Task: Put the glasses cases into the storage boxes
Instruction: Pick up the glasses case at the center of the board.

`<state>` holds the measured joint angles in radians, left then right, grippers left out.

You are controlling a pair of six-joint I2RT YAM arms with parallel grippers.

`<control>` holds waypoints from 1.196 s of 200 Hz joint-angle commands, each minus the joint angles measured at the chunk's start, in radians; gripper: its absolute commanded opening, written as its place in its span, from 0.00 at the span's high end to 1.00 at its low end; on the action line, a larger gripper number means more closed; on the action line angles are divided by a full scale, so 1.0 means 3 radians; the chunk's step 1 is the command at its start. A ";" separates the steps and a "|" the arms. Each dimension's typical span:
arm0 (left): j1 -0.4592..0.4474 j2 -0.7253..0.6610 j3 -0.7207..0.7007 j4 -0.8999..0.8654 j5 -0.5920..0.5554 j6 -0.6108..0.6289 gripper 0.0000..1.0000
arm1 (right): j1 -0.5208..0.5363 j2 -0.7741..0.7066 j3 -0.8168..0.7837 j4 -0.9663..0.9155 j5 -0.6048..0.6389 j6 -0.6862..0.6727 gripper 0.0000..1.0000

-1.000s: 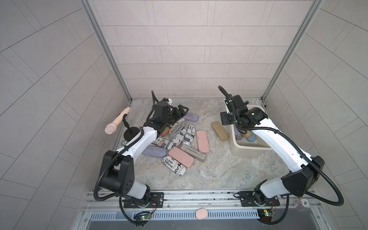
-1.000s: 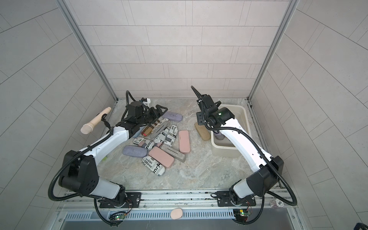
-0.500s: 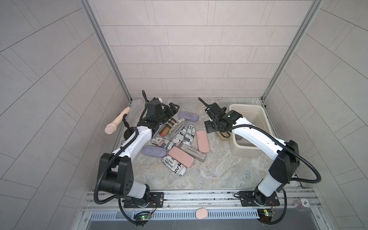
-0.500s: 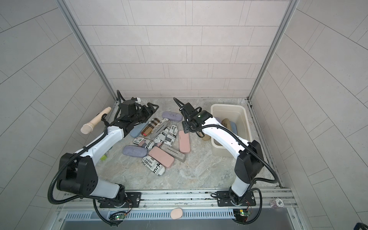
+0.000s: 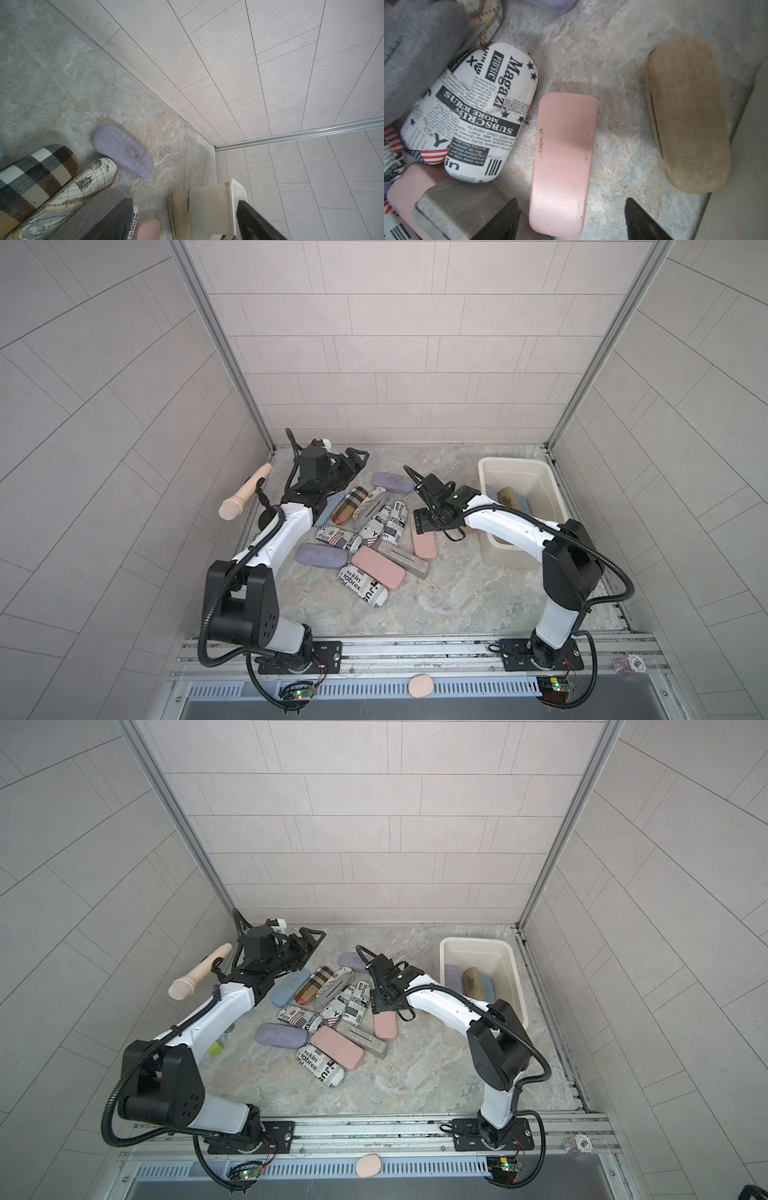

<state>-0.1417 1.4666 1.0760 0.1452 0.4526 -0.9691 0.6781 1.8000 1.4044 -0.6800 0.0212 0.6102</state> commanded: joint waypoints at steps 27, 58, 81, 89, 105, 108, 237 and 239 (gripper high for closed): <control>0.0058 0.0086 -0.0003 0.0053 0.0043 0.0004 0.14 | 0.0011 0.0177 0.0008 0.0117 -0.0064 0.0135 0.14; 0.0056 0.0106 0.0006 0.0063 0.0066 -0.0011 0.14 | 0.0015 0.0354 0.0095 0.0136 -0.0115 0.0149 0.14; 0.0058 0.0111 0.0007 0.0076 0.0085 -0.0016 0.14 | -0.0005 0.0444 0.0139 0.0163 -0.0061 0.0180 0.07; 0.0056 0.0113 -0.0002 0.0076 0.0084 -0.0022 0.14 | -0.0008 0.0491 0.0166 0.0165 -0.0079 0.0176 0.01; 0.0057 0.0122 0.0008 0.0088 0.0097 -0.0027 0.14 | -0.0016 0.0611 0.0262 0.0121 -0.0093 0.0158 0.00; 0.0058 0.0127 0.0008 0.0089 0.0101 -0.0027 0.14 | -0.0016 0.0629 0.0271 0.0124 -0.0084 0.0155 0.00; 0.0069 0.0135 0.0008 0.0092 0.0108 -0.0040 0.14 | -0.0112 0.0950 0.0315 0.0195 -0.0076 0.0085 0.30; 0.0072 0.0133 0.0008 0.0090 0.0107 -0.0038 0.14 | -0.0119 0.0942 0.0315 0.0196 -0.0076 0.0077 0.30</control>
<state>-0.1299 1.5093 1.0760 0.1459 0.4786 -0.9726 0.6598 2.0739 1.4975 -0.6098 -0.0174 0.6403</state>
